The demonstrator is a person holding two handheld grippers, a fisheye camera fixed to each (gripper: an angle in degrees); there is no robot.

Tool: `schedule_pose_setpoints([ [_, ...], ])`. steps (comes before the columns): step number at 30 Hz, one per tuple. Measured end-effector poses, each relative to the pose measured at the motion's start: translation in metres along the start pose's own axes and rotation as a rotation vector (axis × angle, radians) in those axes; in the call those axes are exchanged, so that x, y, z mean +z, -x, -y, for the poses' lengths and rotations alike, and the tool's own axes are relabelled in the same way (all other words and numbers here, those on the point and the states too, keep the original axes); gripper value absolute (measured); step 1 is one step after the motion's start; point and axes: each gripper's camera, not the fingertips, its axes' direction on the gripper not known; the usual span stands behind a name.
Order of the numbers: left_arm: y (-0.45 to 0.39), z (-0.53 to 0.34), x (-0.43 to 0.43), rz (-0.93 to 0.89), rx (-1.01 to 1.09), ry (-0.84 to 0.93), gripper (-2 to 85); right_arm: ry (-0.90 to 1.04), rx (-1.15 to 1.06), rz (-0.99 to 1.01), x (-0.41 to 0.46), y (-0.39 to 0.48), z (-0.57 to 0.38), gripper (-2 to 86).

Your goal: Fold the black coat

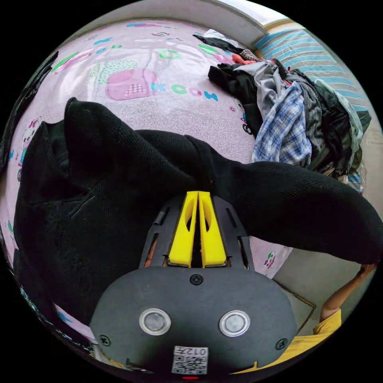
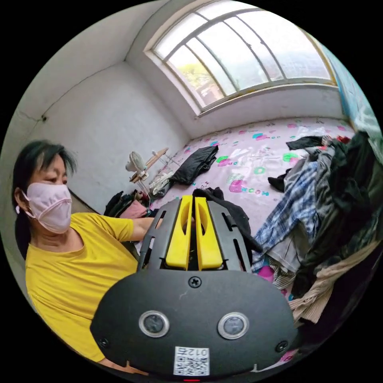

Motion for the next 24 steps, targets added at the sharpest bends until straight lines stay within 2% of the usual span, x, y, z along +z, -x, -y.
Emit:
schedule_pose_setpoints([
  [5, 0.041, -0.074, -0.056, -0.111, -0.060, -0.172, -0.1, 0.187, -0.232, 0.035, 0.105, 0.083, 0.043, 0.6],
  [9, 0.093, -0.148, -0.086, -0.176, -0.179, -0.261, 0.0, 0.423, -0.437, 0.059, 0.245, 0.167, 0.041, 0.7],
  [13, 0.158, -0.239, -0.111, -0.169, -0.337, -0.283, 0.2, 0.652, -0.630, -0.132, 0.398, 0.227, -0.009, 1.4],
  [16, 0.190, -0.301, -0.124, -0.163, -0.438, -0.307, 0.5, 0.727, -0.655, -0.228, 0.479, 0.247, -0.040, 2.7],
  [20, 0.197, -0.361, -0.130, -0.127, -0.447, -0.298, 0.8, 0.740, -0.722, -0.312, 0.506, 0.268, -0.061, 5.4],
  [23, 0.184, -0.390, -0.131, -0.153, -0.385, -0.338, 1.2, 0.570, -0.691, -0.262, 0.467, 0.261, -0.056, 4.2],
  [24, 0.182, -0.394, -0.130, -0.162, -0.376, -0.337, 1.5, 0.506, -0.605, -0.252, 0.447, 0.241, -0.050, 3.5],
])
